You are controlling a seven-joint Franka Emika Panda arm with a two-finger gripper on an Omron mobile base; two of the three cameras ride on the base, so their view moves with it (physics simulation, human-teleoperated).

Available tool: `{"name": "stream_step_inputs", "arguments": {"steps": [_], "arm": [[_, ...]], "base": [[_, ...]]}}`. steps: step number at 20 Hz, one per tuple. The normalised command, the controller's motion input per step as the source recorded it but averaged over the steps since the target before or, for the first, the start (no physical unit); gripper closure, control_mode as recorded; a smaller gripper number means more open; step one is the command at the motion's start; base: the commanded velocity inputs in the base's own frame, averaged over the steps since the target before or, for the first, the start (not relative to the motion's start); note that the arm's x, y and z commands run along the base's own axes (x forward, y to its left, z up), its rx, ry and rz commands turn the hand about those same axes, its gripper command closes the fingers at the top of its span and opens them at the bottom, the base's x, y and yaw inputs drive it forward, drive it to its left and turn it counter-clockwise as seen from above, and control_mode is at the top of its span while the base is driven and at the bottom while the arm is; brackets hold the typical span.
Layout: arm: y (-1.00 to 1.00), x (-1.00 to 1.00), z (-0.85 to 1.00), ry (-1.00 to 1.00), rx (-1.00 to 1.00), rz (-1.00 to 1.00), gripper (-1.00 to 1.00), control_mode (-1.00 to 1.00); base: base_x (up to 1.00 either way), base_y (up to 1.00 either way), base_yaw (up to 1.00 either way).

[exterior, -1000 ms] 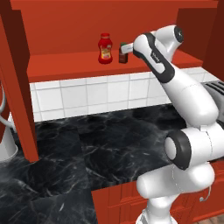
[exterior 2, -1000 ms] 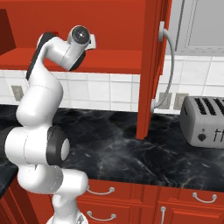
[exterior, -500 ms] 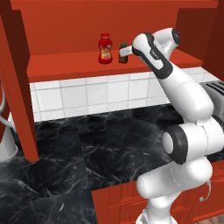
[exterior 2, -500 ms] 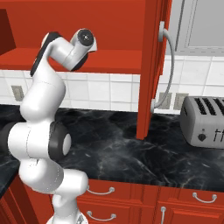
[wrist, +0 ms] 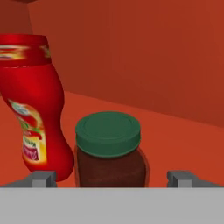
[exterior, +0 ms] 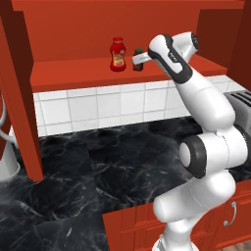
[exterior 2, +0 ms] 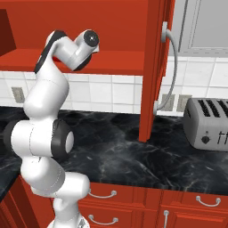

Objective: Collect the paprika, ketchup, and shaker from the cabinet and place them next to the stove.

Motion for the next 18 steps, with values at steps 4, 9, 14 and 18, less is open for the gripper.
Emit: {"name": "stream_step_inputs", "arguments": {"steps": [4,9,14,18], "arm": [[0.14,0.10,-0.12,0.01,0.00,0.07,-1.00,-1.00],[0.15,0.08,-0.14,0.01,0.00,0.07,1.00,-1.00],[0.06,0.01,-0.09,0.02,0.00,0.06,1.00,-1.00],[0.02,0.00,-0.04,0.01,0.00,0.01,1.00,-1.00]], "base": [[0.00,0.00,0.00],[0.00,0.00,0.00],[0.00,0.00,0.00],[0.00,0.00,0.00]]}}
